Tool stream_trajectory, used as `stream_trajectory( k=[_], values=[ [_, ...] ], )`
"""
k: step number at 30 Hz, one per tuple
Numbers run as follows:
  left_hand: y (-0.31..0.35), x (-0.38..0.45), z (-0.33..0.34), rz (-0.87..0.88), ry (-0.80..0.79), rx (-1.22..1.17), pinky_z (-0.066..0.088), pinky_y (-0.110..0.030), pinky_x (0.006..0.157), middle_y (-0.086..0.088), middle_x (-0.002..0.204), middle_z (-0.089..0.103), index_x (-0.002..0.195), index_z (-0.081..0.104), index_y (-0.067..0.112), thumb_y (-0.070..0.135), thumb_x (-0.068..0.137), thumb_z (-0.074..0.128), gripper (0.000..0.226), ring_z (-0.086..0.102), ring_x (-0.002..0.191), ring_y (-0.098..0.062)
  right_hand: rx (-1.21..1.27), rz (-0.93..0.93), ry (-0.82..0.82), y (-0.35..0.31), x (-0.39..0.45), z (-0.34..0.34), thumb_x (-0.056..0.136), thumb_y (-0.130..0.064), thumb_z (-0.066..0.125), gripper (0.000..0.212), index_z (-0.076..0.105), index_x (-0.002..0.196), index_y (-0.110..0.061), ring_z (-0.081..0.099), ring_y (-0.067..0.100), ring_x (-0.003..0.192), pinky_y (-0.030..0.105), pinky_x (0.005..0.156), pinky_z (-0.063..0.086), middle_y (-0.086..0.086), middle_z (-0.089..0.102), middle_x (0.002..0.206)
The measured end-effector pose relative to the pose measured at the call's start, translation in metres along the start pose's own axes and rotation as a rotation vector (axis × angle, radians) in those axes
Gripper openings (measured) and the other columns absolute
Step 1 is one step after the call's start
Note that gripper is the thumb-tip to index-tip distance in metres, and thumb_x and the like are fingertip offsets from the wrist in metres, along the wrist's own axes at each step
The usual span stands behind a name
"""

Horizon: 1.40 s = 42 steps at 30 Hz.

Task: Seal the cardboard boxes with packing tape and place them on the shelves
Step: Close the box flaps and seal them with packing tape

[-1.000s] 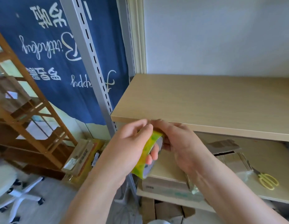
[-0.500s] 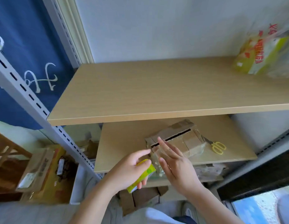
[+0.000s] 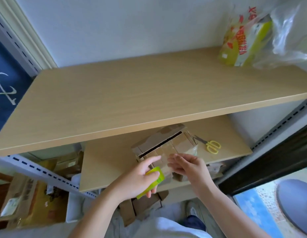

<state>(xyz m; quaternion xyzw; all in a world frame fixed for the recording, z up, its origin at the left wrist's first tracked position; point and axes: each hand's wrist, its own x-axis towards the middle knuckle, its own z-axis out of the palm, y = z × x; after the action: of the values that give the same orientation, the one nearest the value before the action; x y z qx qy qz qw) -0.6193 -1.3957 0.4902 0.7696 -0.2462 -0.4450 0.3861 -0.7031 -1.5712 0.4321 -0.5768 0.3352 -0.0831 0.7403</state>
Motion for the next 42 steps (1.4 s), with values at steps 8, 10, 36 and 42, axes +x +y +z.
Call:
stream_trajectory(
  k=[8, 10, 36, 42],
  values=[
    [0.003, 0.030, -0.009, -0.312, 0.131, 0.562, 0.056, -0.023, 0.059, -0.007, 0.100, 0.072, 0.156, -0.016, 0.025, 0.025, 0.102, 0.051, 0.086, 0.067, 0.061, -0.010, -0.013, -0.012, 0.339, -0.015, 0.040, -0.036, 0.097, -0.013, 0.057, 0.017, 0.073, 0.095, -0.018, 0.072, 0.016, 0.090, 0.032, 0.083, 0.056, 0.001, 0.077, 0.094],
    [0.001, 0.032, -0.022, -0.325, 0.133, 0.512, 0.056, -0.023, 0.064, 0.000, 0.084, 0.073, 0.157, -0.011, 0.024, 0.025, 0.101, 0.053, 0.085, 0.067, 0.058, -0.009, -0.106, -0.025, 0.412, -0.030, 0.056, -0.059, 0.096, -0.017, 0.060, 0.013, 0.072, 0.095, -0.020, 0.071, 0.016, 0.092, 0.034, 0.089, 0.056, 0.003, 0.076, 0.097],
    [0.034, 0.039, -0.022, 0.195, 0.030, -0.008, 0.047, -0.034, 0.102, -0.003, 0.113, 0.071, 0.155, 0.017, 0.036, 0.014, 0.101, 0.054, 0.069, 0.068, 0.103, -0.015, 0.061, 0.105, -0.146, -0.037, 0.041, -0.027, 0.086, -0.008, 0.071, 0.005, 0.070, 0.088, -0.004, 0.067, 0.018, 0.081, 0.025, 0.078, 0.059, 0.016, 0.071, 0.092],
    [0.029, 0.046, -0.022, 0.056, 0.123, 0.143, 0.052, -0.027, 0.077, 0.003, 0.091, 0.072, 0.153, 0.020, 0.045, 0.033, 0.102, 0.050, 0.060, 0.068, 0.070, -0.006, -0.521, -0.232, 0.072, -0.055, 0.052, -0.046, 0.087, -0.005, 0.069, 0.014, 0.077, 0.082, -0.015, 0.067, 0.006, 0.063, 0.012, 0.064, 0.054, -0.003, 0.073, 0.071]
  ],
)
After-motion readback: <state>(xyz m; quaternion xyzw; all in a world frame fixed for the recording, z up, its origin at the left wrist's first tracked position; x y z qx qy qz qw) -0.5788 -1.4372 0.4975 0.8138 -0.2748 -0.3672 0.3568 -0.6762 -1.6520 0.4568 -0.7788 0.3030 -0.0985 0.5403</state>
